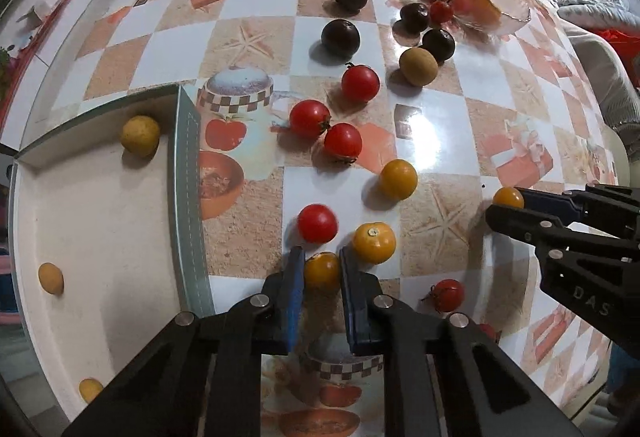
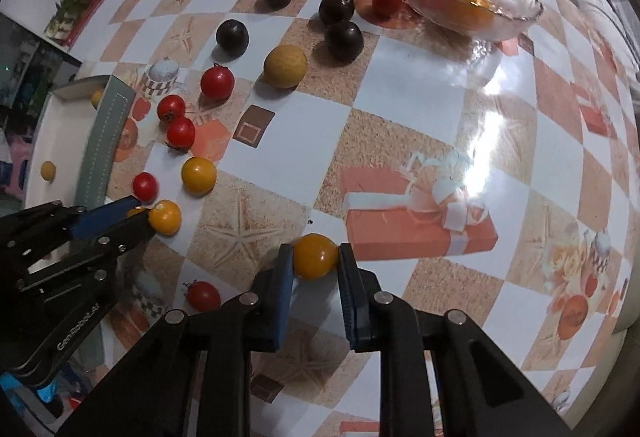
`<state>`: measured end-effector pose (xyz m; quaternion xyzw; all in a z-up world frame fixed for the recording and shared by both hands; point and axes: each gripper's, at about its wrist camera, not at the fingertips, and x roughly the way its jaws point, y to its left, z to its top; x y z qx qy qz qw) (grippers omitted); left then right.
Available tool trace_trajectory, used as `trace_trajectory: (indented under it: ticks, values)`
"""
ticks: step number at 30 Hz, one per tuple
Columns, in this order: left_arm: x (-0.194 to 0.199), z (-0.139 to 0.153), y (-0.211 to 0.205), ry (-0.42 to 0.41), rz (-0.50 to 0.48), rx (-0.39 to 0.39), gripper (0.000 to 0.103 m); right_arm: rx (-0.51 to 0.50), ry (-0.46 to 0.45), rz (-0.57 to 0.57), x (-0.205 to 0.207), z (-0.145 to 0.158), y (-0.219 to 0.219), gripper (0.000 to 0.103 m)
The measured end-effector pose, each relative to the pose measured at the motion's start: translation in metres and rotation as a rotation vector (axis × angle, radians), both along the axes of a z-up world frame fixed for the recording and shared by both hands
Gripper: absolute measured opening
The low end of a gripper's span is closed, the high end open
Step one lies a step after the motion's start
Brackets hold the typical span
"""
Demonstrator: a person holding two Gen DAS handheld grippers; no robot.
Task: Organize fruits
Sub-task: 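Grasp an orange cherry tomato with the right tool while the left tool grasps another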
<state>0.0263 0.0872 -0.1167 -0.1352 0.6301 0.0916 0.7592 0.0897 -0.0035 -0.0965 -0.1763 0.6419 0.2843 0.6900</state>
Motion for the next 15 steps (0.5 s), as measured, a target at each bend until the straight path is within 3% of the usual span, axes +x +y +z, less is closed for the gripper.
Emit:
trace_trajectory:
  ticks: [15]
  values:
    - [-0.032, 0.034, -0.001, -0.058, -0.016, -0.015, 0.019, 0.109, 0.034, -0.064, -0.025, 0.036, -0.064, 0.024]
